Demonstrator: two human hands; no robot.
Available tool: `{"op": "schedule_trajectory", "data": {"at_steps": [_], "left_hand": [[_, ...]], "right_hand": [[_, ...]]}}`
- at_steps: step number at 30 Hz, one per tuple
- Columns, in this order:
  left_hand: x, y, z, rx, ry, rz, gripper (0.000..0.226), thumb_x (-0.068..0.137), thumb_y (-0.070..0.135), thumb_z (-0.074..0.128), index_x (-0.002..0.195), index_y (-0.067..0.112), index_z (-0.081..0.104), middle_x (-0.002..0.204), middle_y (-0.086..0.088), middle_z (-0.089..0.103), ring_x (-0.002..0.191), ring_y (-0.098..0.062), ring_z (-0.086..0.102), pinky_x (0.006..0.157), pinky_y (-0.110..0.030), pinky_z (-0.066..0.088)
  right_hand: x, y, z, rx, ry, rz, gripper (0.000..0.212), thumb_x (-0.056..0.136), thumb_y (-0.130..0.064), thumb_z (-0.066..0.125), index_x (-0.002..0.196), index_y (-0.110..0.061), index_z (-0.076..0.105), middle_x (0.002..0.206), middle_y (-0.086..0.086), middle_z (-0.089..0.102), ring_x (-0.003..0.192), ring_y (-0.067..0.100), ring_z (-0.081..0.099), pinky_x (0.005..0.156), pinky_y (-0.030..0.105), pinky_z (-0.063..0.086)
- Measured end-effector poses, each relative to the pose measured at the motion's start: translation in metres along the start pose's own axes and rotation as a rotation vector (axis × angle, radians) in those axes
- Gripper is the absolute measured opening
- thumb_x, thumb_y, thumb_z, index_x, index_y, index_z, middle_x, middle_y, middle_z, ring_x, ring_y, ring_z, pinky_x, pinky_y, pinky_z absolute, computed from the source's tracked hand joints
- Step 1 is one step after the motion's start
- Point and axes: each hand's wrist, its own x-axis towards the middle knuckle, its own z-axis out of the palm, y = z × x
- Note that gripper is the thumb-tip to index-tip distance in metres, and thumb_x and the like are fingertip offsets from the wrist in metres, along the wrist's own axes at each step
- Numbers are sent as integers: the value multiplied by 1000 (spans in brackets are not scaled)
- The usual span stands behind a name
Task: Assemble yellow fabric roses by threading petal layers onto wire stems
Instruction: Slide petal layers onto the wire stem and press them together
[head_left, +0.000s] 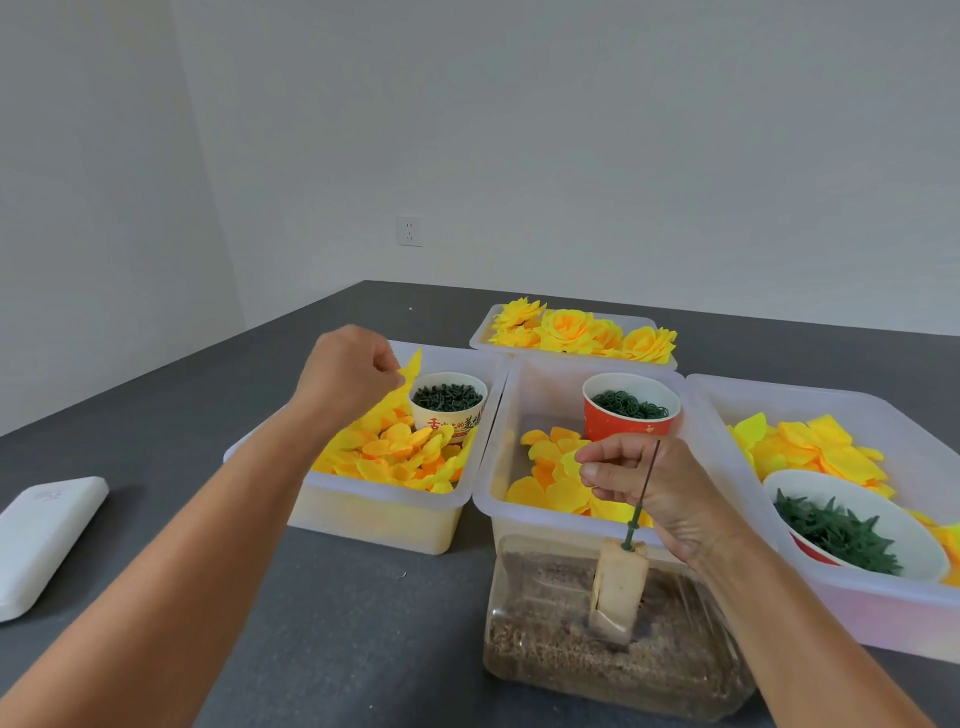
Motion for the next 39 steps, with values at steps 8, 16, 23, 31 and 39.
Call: {"op": "schedule_trajectory", "data": {"at_steps": [8,16,23,31,39], "left_hand": [[-16,47,-7,-1138,-331,-84,19,89,2,56,72,12,58,76,-6,72,71,-18,70,64,-29,58],[-33,93,11,-1416,-556,2,2,78,6,56,77,7,56,75,-8,71,67,-19,70,62,-30,58],[-38,118,15,-1444,-599,31,3,76,8,58,78,8,59,76,-8,71,66,-20,69,64,-32,59],[-42,138,6,-1366,-536,-73,9,85,3,57,85,9,63,69,-7,67,55,-17,64,58,-28,56],[-53,150,-3,-1135,-621,-25,28,62,16,74,88,11,63,69,-5,68,57,-17,63,53,-25,54]], "right_hand": [[4,-6,-6,144,67,50,7,77,-7,68,82,-11,72,78,-2,73,81,14,65,72,29,51],[-4,-62,-17,274,-59,-125,39,58,-46,75,87,-19,77,94,3,73,90,16,67,77,29,55],[-8,-88,-16,222,6,-145,29,57,-22,72,85,-11,72,83,9,71,79,22,62,64,25,54],[-19,-104,-21,252,50,-81,21,57,-13,69,77,-8,69,69,5,70,59,14,64,52,22,53],[-27,-114,-25,70,48,63,8,74,-7,70,81,-9,66,69,5,66,57,12,60,53,23,53]]}}
